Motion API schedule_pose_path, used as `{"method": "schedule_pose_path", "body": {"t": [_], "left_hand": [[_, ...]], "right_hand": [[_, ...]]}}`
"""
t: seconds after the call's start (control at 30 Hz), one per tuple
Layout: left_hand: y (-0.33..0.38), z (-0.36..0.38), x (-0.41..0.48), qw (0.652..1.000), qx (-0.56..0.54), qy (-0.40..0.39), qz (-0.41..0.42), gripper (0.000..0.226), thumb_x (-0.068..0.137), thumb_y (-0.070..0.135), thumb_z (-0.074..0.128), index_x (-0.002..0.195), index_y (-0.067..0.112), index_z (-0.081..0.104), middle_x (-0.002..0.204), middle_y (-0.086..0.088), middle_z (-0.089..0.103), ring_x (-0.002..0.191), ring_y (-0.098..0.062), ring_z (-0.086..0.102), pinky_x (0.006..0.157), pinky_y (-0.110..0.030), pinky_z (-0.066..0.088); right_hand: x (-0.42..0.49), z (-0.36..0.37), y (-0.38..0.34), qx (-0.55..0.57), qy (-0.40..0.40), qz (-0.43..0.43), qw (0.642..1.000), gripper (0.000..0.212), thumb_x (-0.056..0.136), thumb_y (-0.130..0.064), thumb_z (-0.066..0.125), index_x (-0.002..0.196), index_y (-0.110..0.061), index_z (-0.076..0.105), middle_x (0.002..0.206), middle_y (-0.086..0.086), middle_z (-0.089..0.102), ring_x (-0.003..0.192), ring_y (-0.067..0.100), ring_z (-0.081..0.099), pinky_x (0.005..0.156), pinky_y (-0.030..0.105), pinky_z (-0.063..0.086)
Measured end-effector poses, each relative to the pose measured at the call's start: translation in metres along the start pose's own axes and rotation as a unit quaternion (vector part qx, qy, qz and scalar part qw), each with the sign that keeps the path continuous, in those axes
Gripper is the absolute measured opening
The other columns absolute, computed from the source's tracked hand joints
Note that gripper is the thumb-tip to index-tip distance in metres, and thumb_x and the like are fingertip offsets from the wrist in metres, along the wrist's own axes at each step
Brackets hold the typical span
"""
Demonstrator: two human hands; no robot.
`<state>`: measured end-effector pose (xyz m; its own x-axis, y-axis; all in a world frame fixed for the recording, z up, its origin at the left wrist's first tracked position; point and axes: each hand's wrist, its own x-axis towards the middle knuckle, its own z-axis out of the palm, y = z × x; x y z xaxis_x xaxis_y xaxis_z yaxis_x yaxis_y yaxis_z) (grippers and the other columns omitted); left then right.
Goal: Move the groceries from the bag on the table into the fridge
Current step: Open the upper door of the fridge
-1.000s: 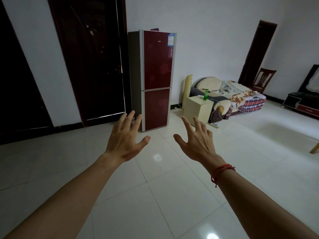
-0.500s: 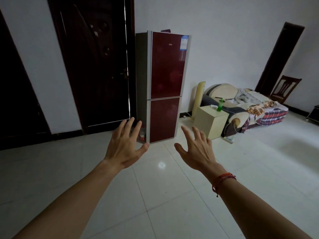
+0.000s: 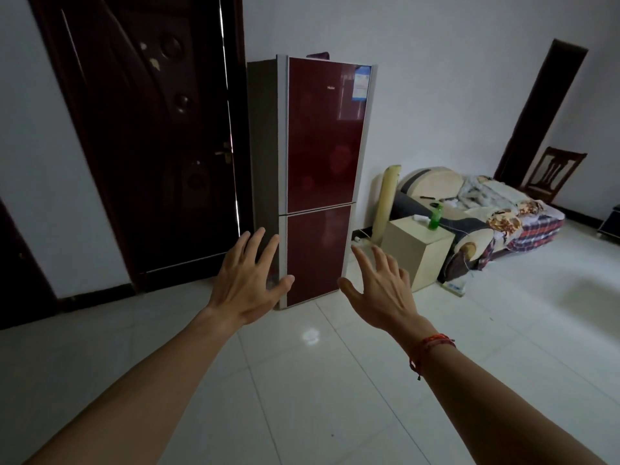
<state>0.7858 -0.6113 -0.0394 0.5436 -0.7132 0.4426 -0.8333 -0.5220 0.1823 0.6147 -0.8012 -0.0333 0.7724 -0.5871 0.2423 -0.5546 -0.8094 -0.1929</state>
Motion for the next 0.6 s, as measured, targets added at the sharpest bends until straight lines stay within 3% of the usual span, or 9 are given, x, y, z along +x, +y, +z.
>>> {"method": "schedule_pose_path", "body": {"t": [0.6], "left_hand": [[-0.094,0.144,0.300,1.000,0.002,-0.006,-0.009,0.090,0.083,0.073,0.026,0.157,0.023,0.018,0.165,-0.006,0.012,0.152,-0.026,0.007,0.120,-0.046,0.019]], "right_hand": [[0.345,0.099,0.052,0.019,-0.013,-0.020,1.000,0.076,0.096,-0.066,0.038,0.159,-0.034,0.011,0.166,0.013,0.015,0.151,0.035,0.018,0.117,0.054,0.026]]}}
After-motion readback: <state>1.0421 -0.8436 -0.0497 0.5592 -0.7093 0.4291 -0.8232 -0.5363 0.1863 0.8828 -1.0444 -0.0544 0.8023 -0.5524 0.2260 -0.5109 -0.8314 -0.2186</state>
